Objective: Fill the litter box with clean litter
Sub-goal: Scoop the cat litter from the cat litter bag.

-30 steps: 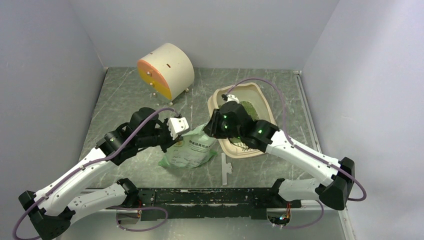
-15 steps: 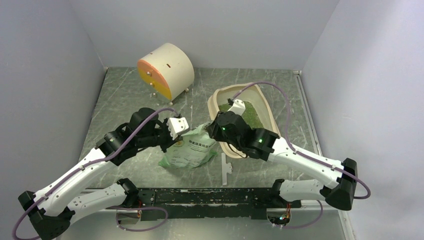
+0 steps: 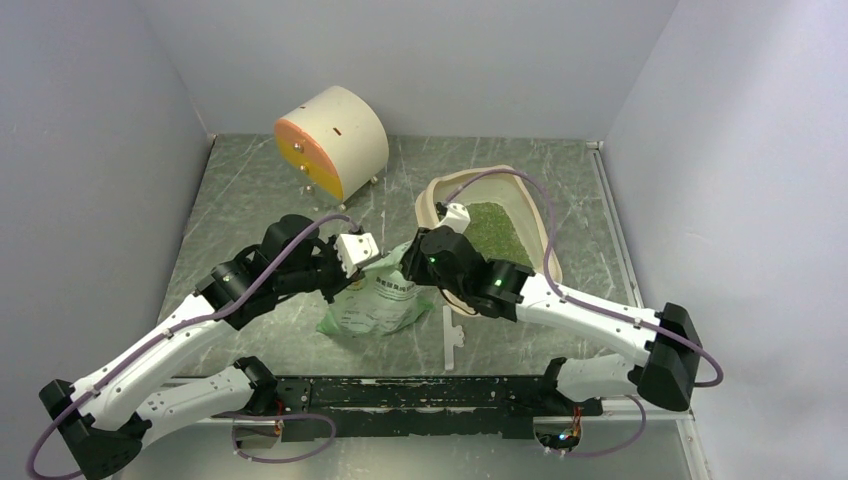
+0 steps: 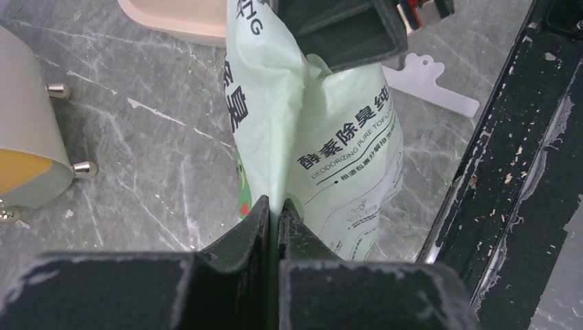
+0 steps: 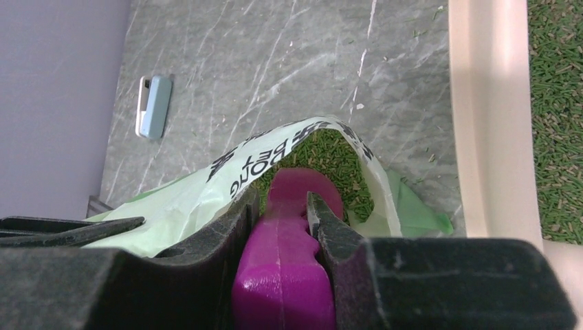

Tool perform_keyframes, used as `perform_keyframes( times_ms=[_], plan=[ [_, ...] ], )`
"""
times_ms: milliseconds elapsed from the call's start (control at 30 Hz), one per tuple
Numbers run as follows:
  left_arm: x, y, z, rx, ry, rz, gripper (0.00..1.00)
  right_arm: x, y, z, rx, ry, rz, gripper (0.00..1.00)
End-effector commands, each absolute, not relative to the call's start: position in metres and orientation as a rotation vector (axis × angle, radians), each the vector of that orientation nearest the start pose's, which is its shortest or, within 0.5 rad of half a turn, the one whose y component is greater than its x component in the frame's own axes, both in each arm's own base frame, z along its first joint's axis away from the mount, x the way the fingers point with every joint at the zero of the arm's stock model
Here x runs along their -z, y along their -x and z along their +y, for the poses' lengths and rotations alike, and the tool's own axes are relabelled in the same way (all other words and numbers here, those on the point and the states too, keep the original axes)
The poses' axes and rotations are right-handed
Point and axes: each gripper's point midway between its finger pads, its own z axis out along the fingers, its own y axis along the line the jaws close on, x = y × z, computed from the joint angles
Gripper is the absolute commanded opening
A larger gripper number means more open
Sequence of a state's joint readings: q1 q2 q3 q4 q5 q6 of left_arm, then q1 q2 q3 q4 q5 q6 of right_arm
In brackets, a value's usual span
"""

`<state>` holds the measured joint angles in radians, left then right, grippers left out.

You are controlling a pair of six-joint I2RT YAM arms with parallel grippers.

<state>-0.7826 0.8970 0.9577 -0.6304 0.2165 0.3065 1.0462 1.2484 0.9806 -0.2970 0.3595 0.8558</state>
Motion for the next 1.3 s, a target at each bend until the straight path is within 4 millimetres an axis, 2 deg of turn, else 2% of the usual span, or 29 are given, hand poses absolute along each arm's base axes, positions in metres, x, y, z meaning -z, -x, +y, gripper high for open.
perform_keyframes(
  times_ms=[0, 100, 200, 333, 500, 667, 867, 967, 1067, 1267],
  plan=[
    [-0.247, -0.191, -0.223, 0.504, -1.184, 1.704, 0.05, -0.138, -0.206, 0.311, -0.562, 0.079, 2.331, 0.0],
    [-0.239, -0.192, -0.219, 0.481, -1.181, 1.736, 0.05, -0.125, -0.202, 0.31, -0.488, 0.138, 2.361, 0.0],
    [-0.234, -0.195, -0.215, 0.45, -1.176, 1.755, 0.05, -0.123, -0.2, 0.309, -0.404, 0.179, 2.352, 0.0],
    [-0.229, -0.193, -0.213, 0.442, -1.189, 1.766, 0.05, -0.111, -0.192, 0.321, -0.368, 0.297, 2.384, 0.0],
    [-0.22, -0.191, -0.211, 0.444, -1.195, 1.799, 0.05, -0.089, -0.171, 0.342, -0.476, 0.382, 2.457, 0.0],
    [-0.213, -0.189, -0.21, 0.457, -1.183, 1.828, 0.05, -0.07, -0.156, 0.353, -0.534, 0.419, 2.544, 0.0],
    [-0.199, -0.187, -0.211, 0.468, -1.185, 1.9, 0.05, -0.054, -0.134, 0.369, -0.683, 0.454, 2.63, 0.0],
    [-0.201, -0.188, -0.21, 0.46, -1.173, 1.896, 0.05, -0.057, -0.126, 0.377, -0.806, 0.446, 2.653, 0.0],
    [-0.207, -0.188, -0.211, 0.468, -1.161, 1.869, 0.05, -0.073, -0.127, 0.387, -0.994, 0.4, 2.643, 0.0],
    [-0.225, -0.191, -0.217, 0.49, -1.164, 1.815, 0.05, -0.128, -0.14, 0.389, -1.122, 0.478, 2.555, 0.0]
  ],
)
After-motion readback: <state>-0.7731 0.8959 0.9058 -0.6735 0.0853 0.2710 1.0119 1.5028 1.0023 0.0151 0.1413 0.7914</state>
